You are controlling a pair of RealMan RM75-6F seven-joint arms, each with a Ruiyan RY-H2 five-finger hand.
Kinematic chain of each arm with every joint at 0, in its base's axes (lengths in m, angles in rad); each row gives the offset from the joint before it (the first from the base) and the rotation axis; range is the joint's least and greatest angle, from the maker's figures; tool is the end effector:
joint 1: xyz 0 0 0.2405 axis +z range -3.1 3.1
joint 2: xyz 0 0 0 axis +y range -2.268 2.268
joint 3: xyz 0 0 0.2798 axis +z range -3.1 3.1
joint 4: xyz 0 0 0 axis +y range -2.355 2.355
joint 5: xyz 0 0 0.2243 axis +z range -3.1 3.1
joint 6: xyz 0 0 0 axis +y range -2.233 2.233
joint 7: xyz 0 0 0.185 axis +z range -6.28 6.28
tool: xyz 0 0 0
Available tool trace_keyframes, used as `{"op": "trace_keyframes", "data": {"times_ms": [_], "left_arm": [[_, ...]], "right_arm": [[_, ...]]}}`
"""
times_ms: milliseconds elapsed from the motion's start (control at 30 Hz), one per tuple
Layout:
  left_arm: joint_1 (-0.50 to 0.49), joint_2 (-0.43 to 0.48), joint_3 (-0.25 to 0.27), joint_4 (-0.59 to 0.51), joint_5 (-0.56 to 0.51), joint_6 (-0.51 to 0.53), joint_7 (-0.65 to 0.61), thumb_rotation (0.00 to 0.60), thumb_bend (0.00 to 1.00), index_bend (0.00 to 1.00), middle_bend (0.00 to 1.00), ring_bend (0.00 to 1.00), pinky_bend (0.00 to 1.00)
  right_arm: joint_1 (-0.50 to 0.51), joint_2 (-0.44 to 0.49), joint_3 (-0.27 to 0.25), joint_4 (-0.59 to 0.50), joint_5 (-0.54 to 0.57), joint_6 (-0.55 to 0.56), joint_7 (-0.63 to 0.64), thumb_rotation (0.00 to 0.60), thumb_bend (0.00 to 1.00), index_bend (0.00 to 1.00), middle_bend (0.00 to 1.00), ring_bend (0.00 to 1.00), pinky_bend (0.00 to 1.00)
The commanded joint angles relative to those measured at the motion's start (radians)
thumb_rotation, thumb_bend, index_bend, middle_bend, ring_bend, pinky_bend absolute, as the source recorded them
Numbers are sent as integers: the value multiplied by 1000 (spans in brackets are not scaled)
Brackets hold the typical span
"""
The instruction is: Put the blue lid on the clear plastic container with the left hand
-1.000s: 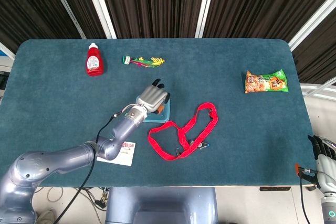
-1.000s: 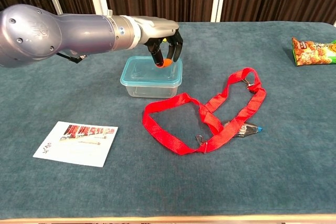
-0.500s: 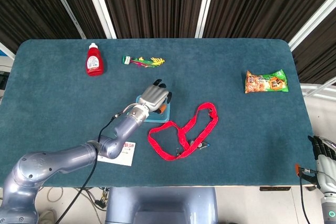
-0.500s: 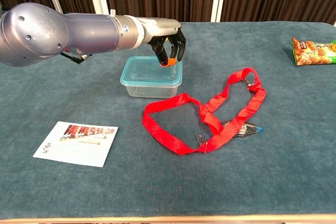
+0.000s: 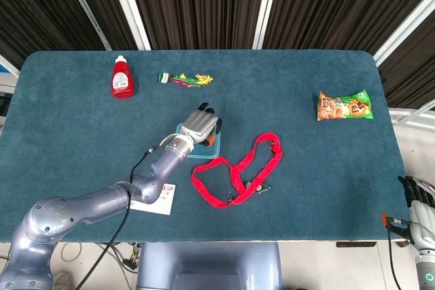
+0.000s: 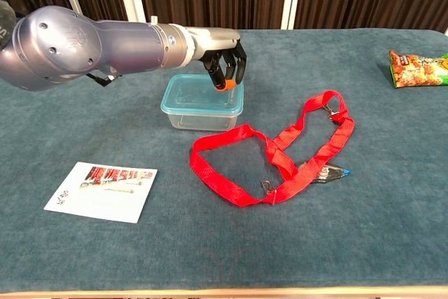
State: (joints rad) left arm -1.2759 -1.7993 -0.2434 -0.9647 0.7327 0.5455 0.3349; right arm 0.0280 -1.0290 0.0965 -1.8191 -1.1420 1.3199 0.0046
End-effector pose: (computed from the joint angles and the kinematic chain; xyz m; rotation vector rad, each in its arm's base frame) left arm -0.0183 0.5015 -0.1292 -2.0649 -0.9719 -0.8046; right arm -0.3750 -0.1998 0.1622 1.0743 -1.2752 0.7242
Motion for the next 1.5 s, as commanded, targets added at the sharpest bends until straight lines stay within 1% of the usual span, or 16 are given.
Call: {"op": "trace_keyframes", "data": {"times_ms": [33, 367, 1500], "left_arm": [[-2, -2, 0, 2, -2, 1, 0, 600, 463, 487, 467, 152, 47], [-5, -24, 0, 31, -3, -6, -15, 600, 463, 491, 472, 152, 47], [12, -48, 0, 89, 15, -30, -58, 600, 463, 491, 473, 152, 47]], "right_arm": [[0, 0, 0, 0, 0, 0, 0, 600, 393, 57, 38, 23, 0], [0, 1, 0, -1, 2, -2, 1, 600, 393, 57, 38, 23, 0], [0, 2, -1, -2, 1, -1, 1, 600, 393, 57, 38, 23, 0]]}}
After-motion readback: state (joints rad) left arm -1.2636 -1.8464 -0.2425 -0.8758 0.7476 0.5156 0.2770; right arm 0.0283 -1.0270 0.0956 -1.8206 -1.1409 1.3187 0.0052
